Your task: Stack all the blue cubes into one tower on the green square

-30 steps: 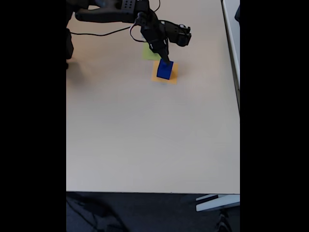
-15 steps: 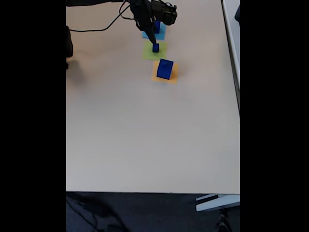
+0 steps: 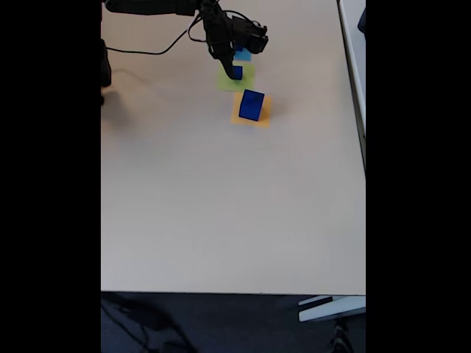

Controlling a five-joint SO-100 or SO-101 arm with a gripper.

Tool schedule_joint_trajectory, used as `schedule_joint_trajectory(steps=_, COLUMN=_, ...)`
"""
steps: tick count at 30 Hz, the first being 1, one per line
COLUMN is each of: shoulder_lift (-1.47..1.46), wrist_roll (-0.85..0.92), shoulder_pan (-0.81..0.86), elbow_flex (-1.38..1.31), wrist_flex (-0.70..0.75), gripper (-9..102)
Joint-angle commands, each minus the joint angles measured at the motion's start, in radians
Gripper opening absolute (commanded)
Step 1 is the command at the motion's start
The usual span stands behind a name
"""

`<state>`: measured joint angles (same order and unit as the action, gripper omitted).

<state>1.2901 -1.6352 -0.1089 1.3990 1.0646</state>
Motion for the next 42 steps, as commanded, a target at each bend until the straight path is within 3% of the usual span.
schedule_joint_trajectory(steps=1, shoulder_lift=-0.034, wrist_roll=-0.012, shoulder_pan=-0.018, elbow_flex=-0.114, wrist_flex=-0.015, gripper=24)
schedule_joint_trajectory(steps=30, shoulder_lift=-0.262, wrist_roll=-0.06, shoulder_pan=-0.052, elbow_flex=-0.282, wrist_flex=-0.014, gripper=22)
schedule_joint_trajectory(steps=42, shoulder_lift=-0.268, wrist_roll=-0.025, shoulder_pan=-0.031, elbow_flex=-0.291, wrist_flex=-0.015, gripper=3)
